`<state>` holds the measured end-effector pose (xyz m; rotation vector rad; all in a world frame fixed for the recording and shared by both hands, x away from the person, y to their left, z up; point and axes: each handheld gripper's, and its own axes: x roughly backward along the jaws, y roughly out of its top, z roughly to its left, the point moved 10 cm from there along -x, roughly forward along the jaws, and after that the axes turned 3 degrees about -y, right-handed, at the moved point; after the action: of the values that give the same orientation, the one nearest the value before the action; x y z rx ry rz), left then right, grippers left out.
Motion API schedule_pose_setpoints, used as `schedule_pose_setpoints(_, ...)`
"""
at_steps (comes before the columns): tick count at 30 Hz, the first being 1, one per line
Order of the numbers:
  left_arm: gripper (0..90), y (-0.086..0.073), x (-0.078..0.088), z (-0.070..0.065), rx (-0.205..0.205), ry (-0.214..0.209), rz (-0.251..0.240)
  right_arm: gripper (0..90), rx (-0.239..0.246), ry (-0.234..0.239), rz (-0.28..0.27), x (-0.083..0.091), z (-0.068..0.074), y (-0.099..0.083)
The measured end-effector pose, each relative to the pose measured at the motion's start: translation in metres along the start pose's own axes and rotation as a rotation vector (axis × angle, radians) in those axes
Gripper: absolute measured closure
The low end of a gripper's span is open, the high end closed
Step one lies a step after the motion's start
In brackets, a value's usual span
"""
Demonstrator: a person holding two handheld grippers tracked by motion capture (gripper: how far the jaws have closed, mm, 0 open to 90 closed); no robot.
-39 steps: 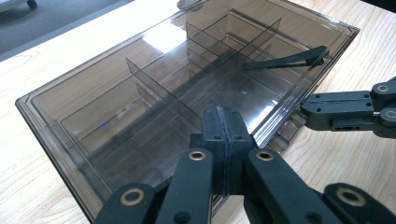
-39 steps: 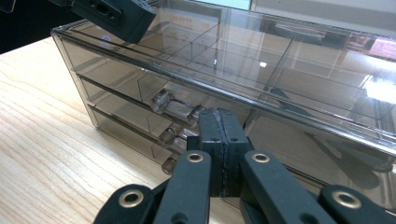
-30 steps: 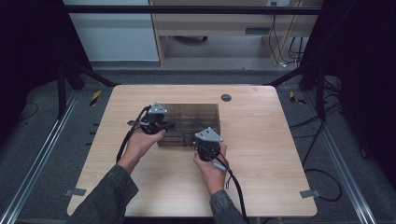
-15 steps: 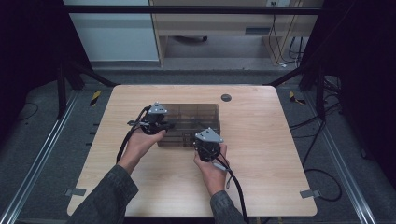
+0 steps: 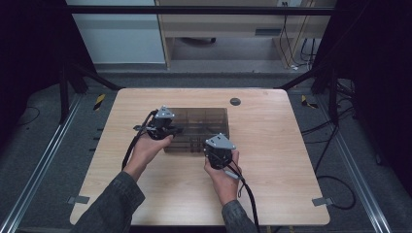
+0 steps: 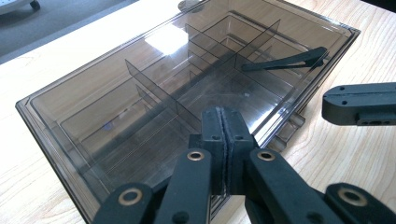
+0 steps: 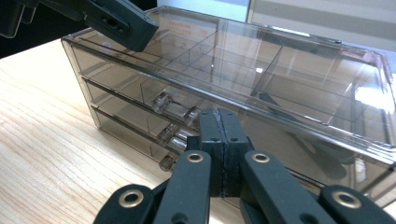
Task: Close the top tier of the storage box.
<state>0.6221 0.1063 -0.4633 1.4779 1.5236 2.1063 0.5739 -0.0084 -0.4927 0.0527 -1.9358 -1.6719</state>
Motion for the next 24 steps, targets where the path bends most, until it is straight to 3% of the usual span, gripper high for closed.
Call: schedule_pose_setpoints(24,89.1,0.007,0.011,-0.006,-0.027,0.008,-0.029,90.0,0.006,0.014,-0.018,0.017,-0.008,0.01)
